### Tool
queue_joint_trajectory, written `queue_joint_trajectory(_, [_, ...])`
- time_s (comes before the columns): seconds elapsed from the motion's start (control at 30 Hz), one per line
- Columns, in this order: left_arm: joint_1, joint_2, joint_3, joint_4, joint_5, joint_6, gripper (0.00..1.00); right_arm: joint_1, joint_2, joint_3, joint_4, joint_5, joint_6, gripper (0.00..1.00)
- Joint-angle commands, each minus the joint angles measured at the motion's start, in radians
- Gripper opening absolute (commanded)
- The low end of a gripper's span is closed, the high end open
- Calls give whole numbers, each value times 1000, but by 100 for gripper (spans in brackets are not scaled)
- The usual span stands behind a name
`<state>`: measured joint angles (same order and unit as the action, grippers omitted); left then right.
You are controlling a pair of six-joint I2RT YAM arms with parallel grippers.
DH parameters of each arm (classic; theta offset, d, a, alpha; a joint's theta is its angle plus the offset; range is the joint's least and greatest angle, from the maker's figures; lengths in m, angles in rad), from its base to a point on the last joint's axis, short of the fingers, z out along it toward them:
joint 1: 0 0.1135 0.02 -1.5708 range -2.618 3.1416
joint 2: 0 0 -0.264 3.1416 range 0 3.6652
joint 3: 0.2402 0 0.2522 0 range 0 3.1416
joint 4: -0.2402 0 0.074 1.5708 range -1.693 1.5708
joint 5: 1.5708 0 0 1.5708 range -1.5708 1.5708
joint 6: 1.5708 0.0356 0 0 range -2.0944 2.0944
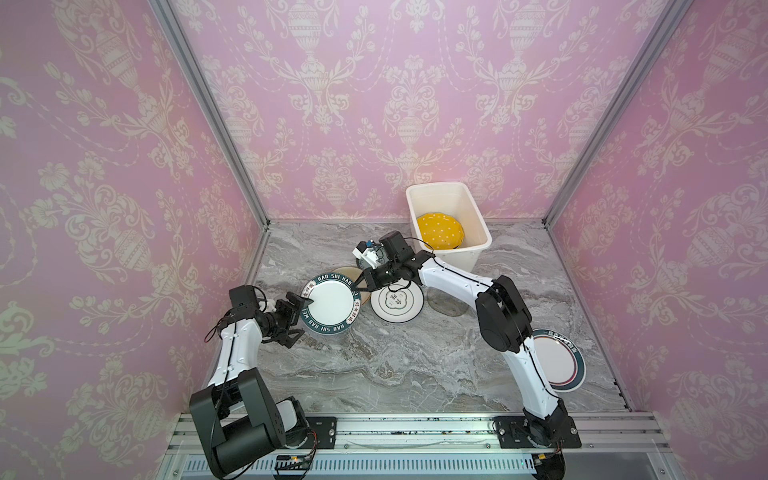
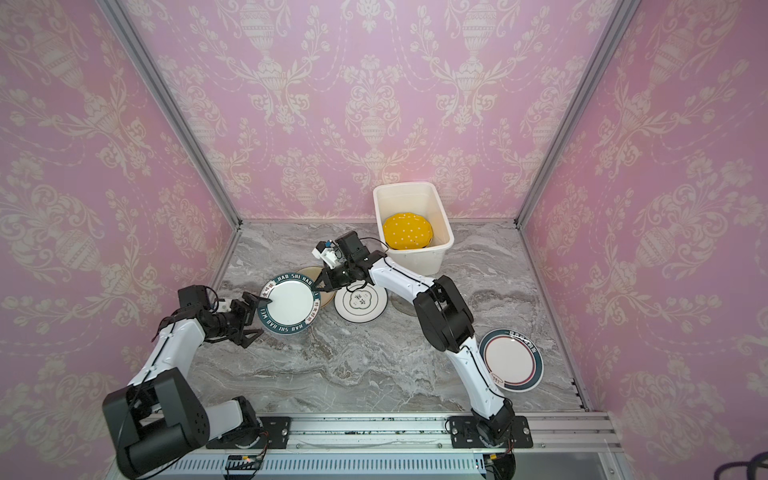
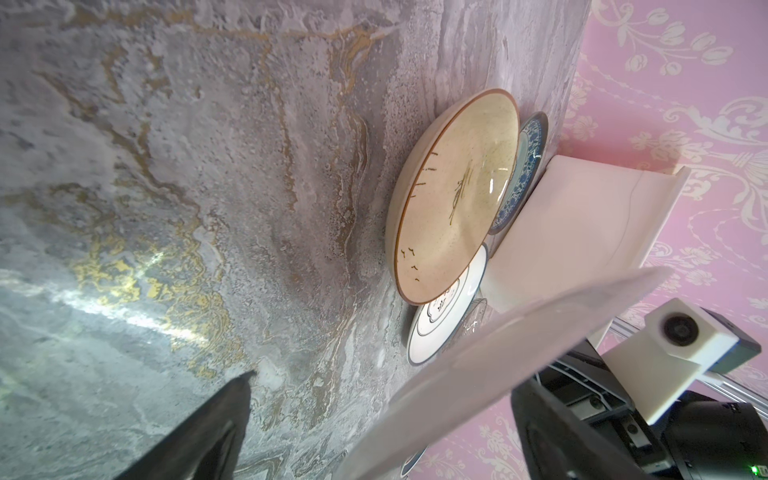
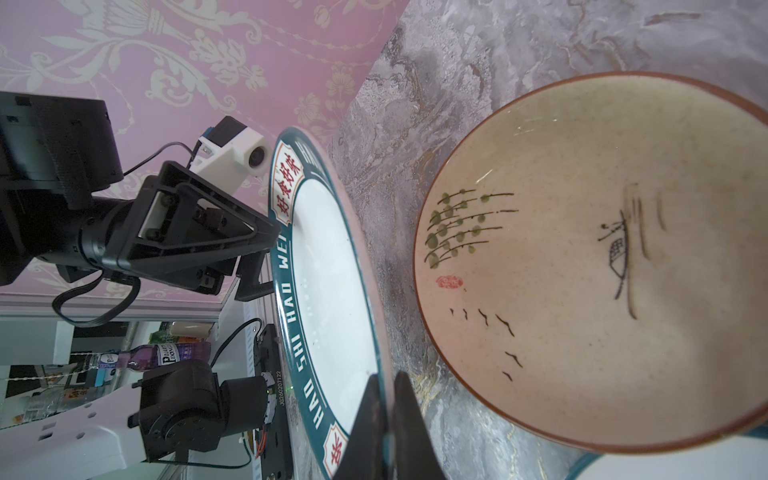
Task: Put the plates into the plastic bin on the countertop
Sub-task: 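Tilt the green-rimmed plate upright with the left gripper while the right gripper releases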
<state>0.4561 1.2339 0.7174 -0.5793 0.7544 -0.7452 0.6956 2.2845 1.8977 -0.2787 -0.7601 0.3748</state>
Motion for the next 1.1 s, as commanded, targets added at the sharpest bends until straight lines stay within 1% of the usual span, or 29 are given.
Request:
queue_joint_trajectory(0.0, [-2,-3,0,9,27,8,99,-2,-50,-14,41,-25,29,0])
queue_joint_trajectory(0.13, [-2,-17,6,27,46,17,99,-5,-52,-14,29,-4,30,0])
queue_joint_trajectory(0.3, [-3,-57,-16,104,70,10,99,-11,-63,-23,25,6,35,0])
queue_joint_trajectory(0.43, [-3,-89,-31,158,94,46,99,-17,-69,-32,51,-16,64,0])
queue_joint_trajectory(0.6, [-4,-85,-27,141,128,103,98,-21,-75,-54,129,-65,131,0])
queue_joint_trajectory(0.77, [-5,-94,-21,128,157,142,90,-22,-79,-92,241,-106,216,0])
queue_joint_trajectory(0.8, [-5,-98,-21,128,159,143,89,-23,-81,-100,258,-108,217,0])
queue_joint_trajectory(0.83, [-4,-100,-25,136,165,140,86,-22,-82,-106,271,-112,251,0])
queue_joint_trajectory(0.87, [-5,-102,-30,149,171,133,83,-23,-83,-108,276,-112,258,0])
queue_joint_trajectory(1.0, [-8,-106,-39,178,198,106,72,-24,-87,-110,282,-109,263,0])
queue_joint_trajectory(1.07, [-10,-113,-48,185,206,96,64,-24,-88,-107,283,-107,269,0])
